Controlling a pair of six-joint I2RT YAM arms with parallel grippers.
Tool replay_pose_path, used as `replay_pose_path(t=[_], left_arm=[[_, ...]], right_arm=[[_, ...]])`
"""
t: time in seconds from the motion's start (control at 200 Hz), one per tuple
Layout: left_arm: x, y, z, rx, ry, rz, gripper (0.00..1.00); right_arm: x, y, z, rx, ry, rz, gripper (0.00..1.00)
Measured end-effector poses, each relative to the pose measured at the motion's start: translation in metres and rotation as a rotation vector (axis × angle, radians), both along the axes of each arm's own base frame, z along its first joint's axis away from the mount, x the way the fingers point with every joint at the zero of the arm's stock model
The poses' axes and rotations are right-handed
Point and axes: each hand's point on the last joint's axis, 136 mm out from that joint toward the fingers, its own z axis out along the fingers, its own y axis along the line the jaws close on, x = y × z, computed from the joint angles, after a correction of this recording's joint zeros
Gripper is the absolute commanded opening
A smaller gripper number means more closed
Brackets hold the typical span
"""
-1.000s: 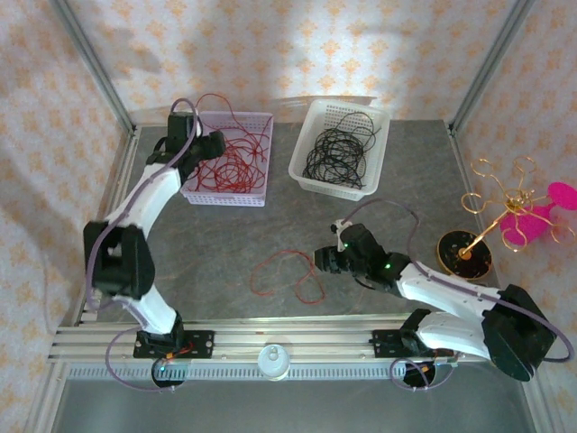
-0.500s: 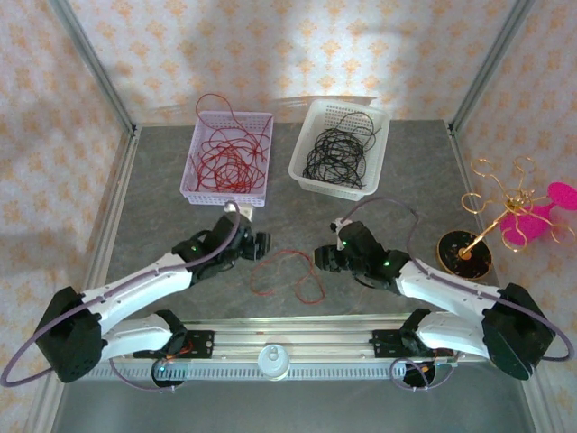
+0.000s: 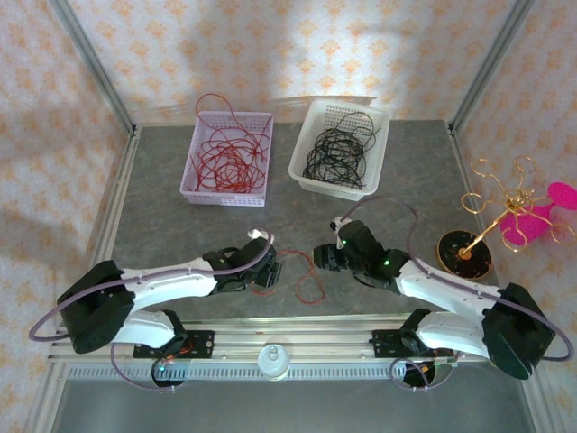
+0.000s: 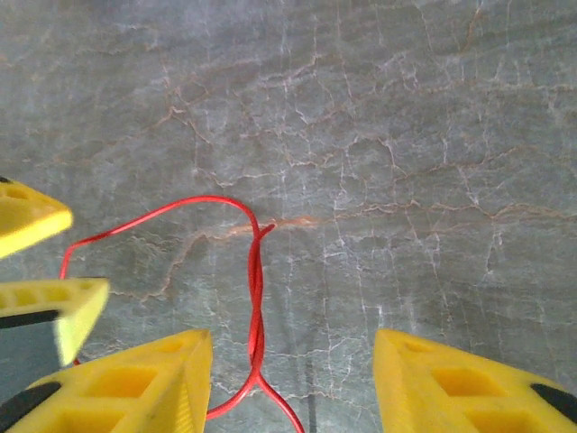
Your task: Untangle the cables
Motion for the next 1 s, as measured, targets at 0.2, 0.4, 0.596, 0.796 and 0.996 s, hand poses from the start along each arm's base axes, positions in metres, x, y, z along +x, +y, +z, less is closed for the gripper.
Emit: replay_pose_path(t=[0.2, 0.4, 0.596, 0.796, 0.996], left_arm=[[-0.003, 0.002, -0.009, 0.004, 0.022, 0.009, 0.44], [-0.009, 0.006, -0.013, -0.003, 0.034, 0.01, 0.2], [-0.005, 0.003, 0.002, -0.029, -0.007, -0.003, 0.02], [-0.005, -0.002, 0.02, -0.065, -0.044, -0.047, 0.0], [-0.002, -0.015, 0.08, -0.205, -0.169, -0.106, 0.0]], right_arm=[[-0.009, -0.005, 0.0, 0.025, 0.016, -0.009, 0.46], [-0.034, -0.015, -0.029, 0.024, 0.111, 0.008, 0.4], [-0.065, -0.01, -0.059, 0.051, 0.147, 0.089, 0.38], [-0.056, -0.002, -0.05, 0.071, 0.062, 0.089, 0.38], [-0.04, 0.003, -0.031, 0.112, -0.042, 0.084, 0.41]])
